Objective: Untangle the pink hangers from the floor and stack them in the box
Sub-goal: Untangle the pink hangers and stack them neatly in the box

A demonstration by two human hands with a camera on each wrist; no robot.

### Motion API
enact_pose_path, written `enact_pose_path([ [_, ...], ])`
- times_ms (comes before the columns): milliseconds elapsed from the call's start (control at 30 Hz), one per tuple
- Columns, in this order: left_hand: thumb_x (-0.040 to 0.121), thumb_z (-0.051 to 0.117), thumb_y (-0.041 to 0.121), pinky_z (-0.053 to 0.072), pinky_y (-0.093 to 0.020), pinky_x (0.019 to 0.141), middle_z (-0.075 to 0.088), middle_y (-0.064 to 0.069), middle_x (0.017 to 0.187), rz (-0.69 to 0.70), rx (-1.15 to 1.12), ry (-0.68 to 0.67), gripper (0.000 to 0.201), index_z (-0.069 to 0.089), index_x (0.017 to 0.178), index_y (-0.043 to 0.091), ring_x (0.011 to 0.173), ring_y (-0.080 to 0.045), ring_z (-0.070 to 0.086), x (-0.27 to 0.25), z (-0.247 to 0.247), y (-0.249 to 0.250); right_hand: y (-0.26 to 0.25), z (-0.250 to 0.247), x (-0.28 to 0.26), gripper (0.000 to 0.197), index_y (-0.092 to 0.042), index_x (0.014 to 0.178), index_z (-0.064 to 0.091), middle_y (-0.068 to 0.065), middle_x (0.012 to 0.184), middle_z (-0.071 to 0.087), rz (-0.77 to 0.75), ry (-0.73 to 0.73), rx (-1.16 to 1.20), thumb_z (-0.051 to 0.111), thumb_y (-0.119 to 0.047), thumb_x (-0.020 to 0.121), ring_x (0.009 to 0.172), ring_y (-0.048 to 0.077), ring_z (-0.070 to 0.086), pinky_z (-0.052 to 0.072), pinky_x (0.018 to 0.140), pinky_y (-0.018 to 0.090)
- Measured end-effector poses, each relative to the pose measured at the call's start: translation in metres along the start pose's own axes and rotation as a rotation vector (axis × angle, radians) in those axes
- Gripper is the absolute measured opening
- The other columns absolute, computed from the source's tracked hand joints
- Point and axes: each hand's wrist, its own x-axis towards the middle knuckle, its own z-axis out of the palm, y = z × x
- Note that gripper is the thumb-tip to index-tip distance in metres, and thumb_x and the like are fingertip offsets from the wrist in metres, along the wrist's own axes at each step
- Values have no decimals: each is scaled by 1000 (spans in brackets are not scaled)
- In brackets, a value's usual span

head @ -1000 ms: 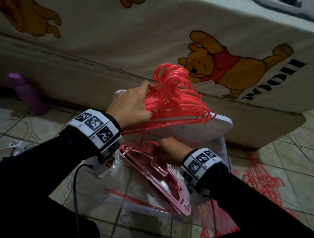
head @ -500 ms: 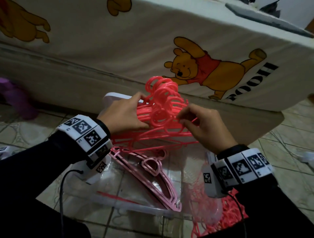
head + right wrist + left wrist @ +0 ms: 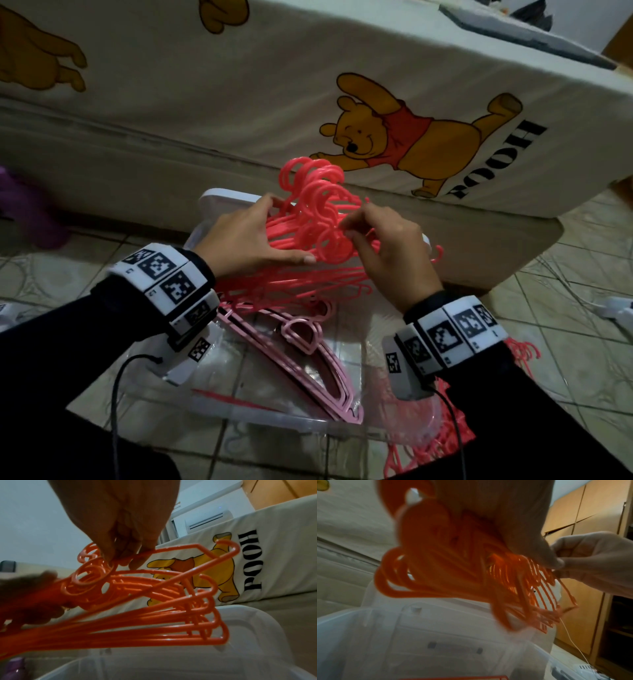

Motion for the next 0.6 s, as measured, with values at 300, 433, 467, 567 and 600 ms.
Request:
enact_pose_path([
  [300, 52, 57, 67, 42, -26, 79, 62, 13, 104, 54, 53, -31, 81, 35, 123, 36, 91, -12, 62, 1, 2, -1, -6, 15, 2, 8, -5, 87, 63, 5, 86, 65, 38, 22, 28, 64, 2, 83, 82, 19, 60, 49, 74, 35],
  [433, 62, 65, 61, 32, -13, 62, 56, 15, 97, 76, 119, -22, 75, 33, 125, 35, 79, -8, 53, 0, 4, -2, -1, 19, 1, 10, -7, 88, 61, 0, 86, 61, 12, -7, 8, 64, 1, 81, 81, 16, 56, 45, 73, 29],
  [467, 64, 66, 59, 29, -10, 61, 55, 17, 95, 77, 131, -15, 73, 33, 126, 35, 75, -5, 50, -1, 4, -2, 1, 18, 0, 11, -9, 90, 60, -3, 87, 58, 4, -30, -6, 65, -2, 81, 83, 13, 52, 41, 74, 24],
  [567, 63, 64, 61, 36, -12, 65, 56, 16, 94, 100, 110, -11, 76, 34, 127, 34, 77, -5, 54, -1, 4, -3, 12, 13, 1, 28, -13, 100, 57, -1, 102, 55, -39, -152, -134, 71, -18, 76, 97, 12, 45, 32, 81, 20],
  [600, 60, 61, 63, 41, -18, 72, 58, 15, 96, 102, 97, -8, 78, 34, 127, 33, 82, -8, 56, 0, 3, -3, 16, 11, 1, 35, -14, 104, 56, 1, 106, 55, -52, -180, -204, 73, -21, 74, 101, 15, 44, 34, 84, 24],
])
